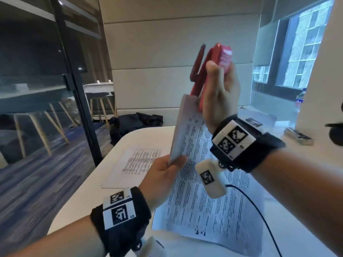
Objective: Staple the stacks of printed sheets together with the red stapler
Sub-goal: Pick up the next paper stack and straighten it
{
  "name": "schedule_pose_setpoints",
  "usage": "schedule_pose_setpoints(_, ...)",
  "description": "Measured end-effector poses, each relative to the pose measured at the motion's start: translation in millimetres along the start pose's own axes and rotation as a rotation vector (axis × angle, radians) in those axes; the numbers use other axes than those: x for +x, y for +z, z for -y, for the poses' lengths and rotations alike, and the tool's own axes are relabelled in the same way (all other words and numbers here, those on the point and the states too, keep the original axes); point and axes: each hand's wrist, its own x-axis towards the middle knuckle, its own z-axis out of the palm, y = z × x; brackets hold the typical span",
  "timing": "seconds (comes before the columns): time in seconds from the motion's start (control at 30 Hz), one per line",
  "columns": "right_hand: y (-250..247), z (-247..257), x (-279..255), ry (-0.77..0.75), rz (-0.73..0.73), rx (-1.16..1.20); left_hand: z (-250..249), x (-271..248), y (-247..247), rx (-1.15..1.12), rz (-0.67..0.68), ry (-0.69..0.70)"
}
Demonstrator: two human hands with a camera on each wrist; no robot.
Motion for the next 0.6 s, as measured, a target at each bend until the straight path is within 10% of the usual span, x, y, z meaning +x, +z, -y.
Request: schedule_pose_setpoints(0.6,-18.8,-15.7,14.4,0.157,0.119,-0.257,3.6,10.2,-15.1,0.037,-0.144,-0.085)
